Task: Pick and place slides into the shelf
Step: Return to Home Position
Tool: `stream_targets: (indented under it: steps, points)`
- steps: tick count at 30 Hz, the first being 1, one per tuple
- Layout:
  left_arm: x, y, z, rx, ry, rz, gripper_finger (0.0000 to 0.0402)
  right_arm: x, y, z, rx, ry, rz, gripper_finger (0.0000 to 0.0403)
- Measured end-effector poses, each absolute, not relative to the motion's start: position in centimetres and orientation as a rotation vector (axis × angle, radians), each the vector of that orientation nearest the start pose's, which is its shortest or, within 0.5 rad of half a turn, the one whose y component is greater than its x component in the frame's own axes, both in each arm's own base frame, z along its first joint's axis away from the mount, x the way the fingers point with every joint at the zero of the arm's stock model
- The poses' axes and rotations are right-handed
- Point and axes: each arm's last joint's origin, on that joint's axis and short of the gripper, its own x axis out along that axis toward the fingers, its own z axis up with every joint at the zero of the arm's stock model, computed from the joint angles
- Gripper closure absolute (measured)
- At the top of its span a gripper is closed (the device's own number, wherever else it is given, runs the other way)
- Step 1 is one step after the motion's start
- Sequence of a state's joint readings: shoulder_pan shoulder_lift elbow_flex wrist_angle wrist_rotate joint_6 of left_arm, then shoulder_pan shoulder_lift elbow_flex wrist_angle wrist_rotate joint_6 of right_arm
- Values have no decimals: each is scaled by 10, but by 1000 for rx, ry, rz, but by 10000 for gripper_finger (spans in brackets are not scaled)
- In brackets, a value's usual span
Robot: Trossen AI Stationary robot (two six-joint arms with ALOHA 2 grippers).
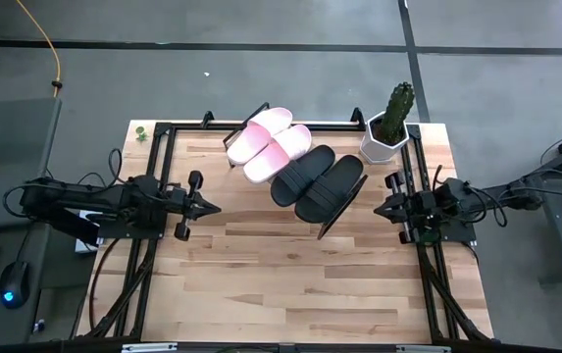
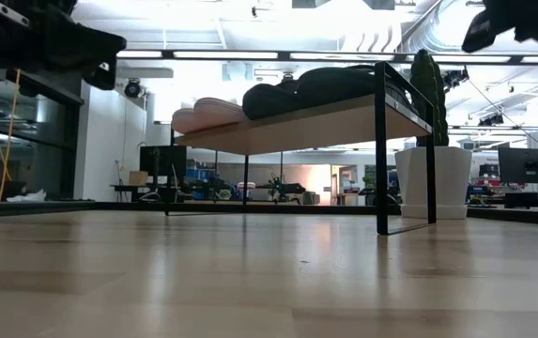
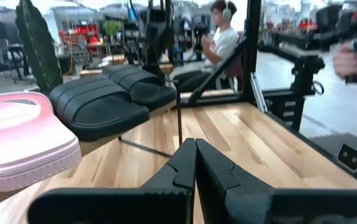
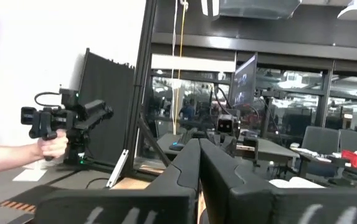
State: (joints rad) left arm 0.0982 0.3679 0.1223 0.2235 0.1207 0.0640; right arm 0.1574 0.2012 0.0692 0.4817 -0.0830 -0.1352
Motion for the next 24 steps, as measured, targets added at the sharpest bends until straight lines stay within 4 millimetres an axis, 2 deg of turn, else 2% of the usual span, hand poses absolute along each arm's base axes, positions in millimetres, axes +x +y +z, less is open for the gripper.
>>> stream_targets:
  steps: [3, 10, 24]
  points:
    - [117, 8, 189, 53, -14, -21, 401, 101, 18, 205, -117, -404, 210, 402]
    - [109, 7, 175, 47, -62, -19, 401, 101, 18, 206, -120, -412, 206, 402]
    - [105, 8, 173, 48, -60, 7, 401, 104, 18, 198, -93, -324, 188, 402]
